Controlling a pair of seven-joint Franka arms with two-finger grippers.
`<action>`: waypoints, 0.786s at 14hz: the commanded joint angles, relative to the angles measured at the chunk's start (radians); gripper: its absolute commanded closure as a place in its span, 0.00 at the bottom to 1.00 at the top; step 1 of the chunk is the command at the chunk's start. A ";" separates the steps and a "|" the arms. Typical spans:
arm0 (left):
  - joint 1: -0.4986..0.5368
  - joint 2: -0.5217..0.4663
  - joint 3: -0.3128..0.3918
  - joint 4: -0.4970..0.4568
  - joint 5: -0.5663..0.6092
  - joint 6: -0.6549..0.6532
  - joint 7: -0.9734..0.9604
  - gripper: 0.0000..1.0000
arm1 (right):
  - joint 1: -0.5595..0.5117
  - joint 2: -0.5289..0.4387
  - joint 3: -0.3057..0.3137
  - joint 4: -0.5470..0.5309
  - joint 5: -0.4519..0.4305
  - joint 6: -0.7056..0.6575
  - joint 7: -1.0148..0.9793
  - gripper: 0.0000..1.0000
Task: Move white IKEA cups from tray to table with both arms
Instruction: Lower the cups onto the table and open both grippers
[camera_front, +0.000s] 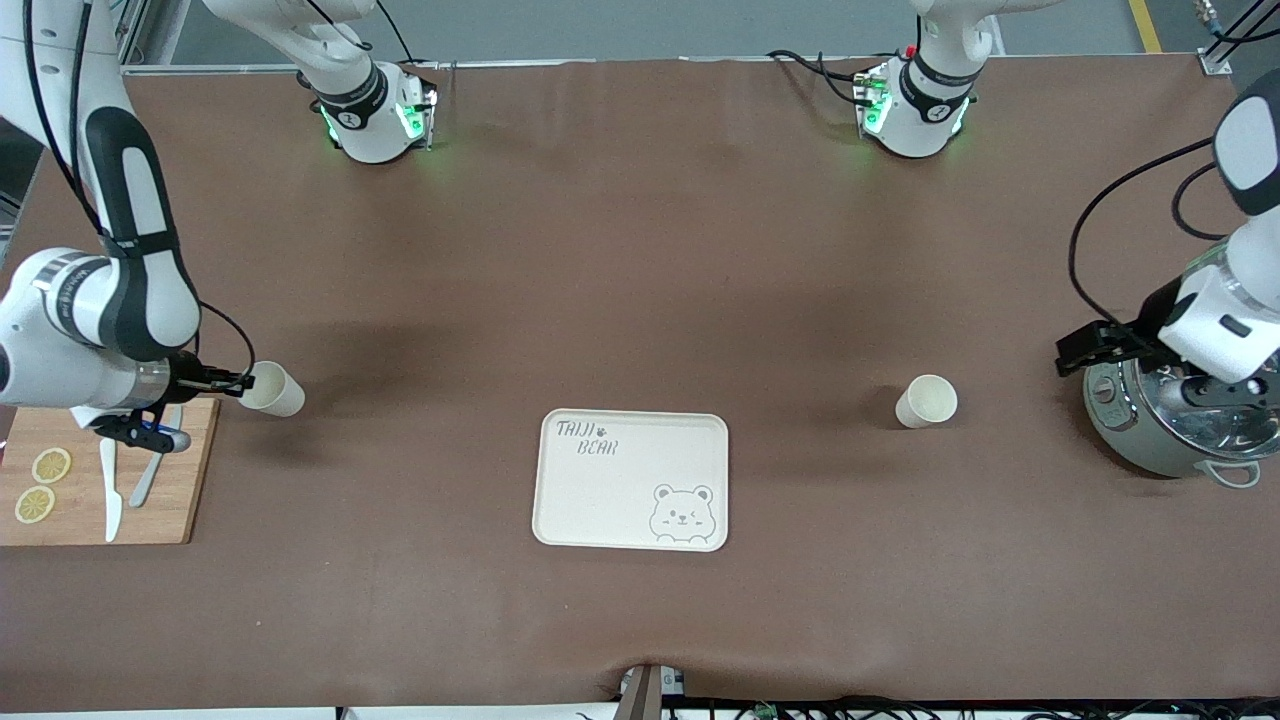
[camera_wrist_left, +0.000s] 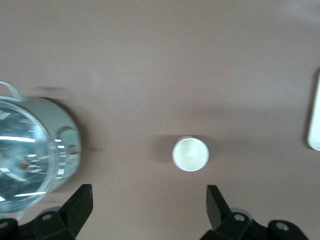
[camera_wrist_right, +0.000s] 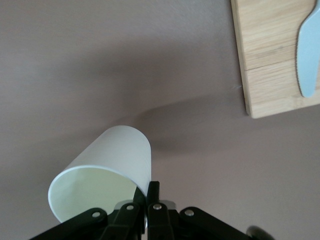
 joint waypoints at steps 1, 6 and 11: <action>0.003 0.001 -0.010 0.061 0.032 -0.070 0.015 0.00 | -0.026 0.006 0.021 -0.017 -0.008 0.025 -0.039 1.00; 0.003 0.000 -0.019 0.118 -0.019 -0.194 0.003 0.00 | -0.028 0.024 0.024 -0.017 -0.007 0.032 -0.045 1.00; -0.002 0.000 -0.021 0.124 -0.048 -0.237 0.003 0.00 | -0.008 0.020 0.025 -0.003 -0.007 0.011 -0.043 0.00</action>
